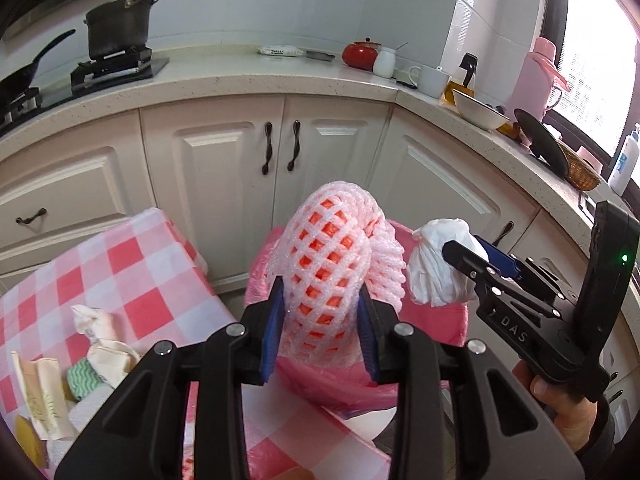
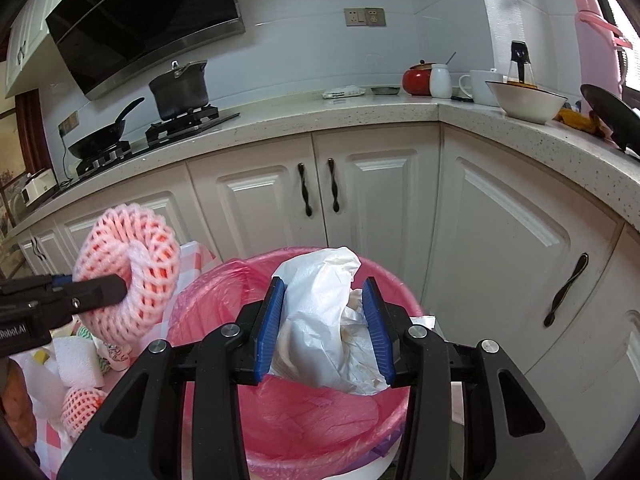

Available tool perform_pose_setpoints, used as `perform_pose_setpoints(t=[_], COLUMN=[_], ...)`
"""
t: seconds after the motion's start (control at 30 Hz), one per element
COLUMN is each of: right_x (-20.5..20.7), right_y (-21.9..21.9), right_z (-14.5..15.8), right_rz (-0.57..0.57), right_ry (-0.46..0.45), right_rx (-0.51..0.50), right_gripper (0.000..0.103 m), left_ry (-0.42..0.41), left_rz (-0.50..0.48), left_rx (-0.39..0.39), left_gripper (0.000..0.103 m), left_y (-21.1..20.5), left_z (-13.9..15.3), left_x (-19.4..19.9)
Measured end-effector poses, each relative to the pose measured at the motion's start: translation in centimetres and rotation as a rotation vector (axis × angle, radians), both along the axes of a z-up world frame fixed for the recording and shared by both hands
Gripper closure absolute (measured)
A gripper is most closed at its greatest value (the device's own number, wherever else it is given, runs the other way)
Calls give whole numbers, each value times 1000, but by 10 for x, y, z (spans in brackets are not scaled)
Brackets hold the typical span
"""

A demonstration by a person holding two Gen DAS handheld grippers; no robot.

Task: Collect trash
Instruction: 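Open both grippers to drop the bag and net into the wastebasket, then grasp a white foam sheet with the left gripper while the right grasps a pink net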

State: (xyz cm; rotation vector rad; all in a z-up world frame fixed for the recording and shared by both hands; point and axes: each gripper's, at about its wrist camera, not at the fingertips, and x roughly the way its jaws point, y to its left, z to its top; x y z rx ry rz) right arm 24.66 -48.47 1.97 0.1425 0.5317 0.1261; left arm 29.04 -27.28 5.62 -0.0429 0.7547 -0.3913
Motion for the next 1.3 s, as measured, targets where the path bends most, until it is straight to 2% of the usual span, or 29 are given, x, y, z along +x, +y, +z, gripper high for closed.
perform_pose_setpoints(t=[0.1,0.2,0.23,0.27,0.37,0.4,0.43,0.83,1.07,1.17,1.3], right_x=[-1,-3,-3,-3,-4,-4,-4,-21,-51,-66,-86], right_y=[-2,-4,-4,-5,-8,-8,-9,-10,1,10,28], right_z=[1,2,3,3,4,4,4,6,11,12,10], right_rz=[-7,-14,-16,-20,-30,-30,-31,-36,-17,-2,31], right_ry=[-2,-10,-12,-16,-19,-18,-17,-30,-47,-47,-47], right_rx=[0,-5,-5,-4,-3,-2,-2,3,16,30,37], right_gripper=[62,57,53,48,45,45,44,42,34,33,30], left_ry=[5,9,12,13,19,24,28,-11,-60,-83,-95], left_rz=[-13,-22,-24,-26,-25,-23,-21,22,69,101,156], left_rx=[-5,-13,-15,-16,-16,-20,-24,-4,28,32,40], left_gripper=[69,65,65,62,54,46,41,41,40,35,35], left_y=[-6,-8,-9,-11,-11,-11,-10,13,41,60,95], left_z=[-3,-5,-5,-6,-6,-6,-6,4,12,16,15], left_x=[1,2,2,3,4,4,5,-16,-56,-79,-112])
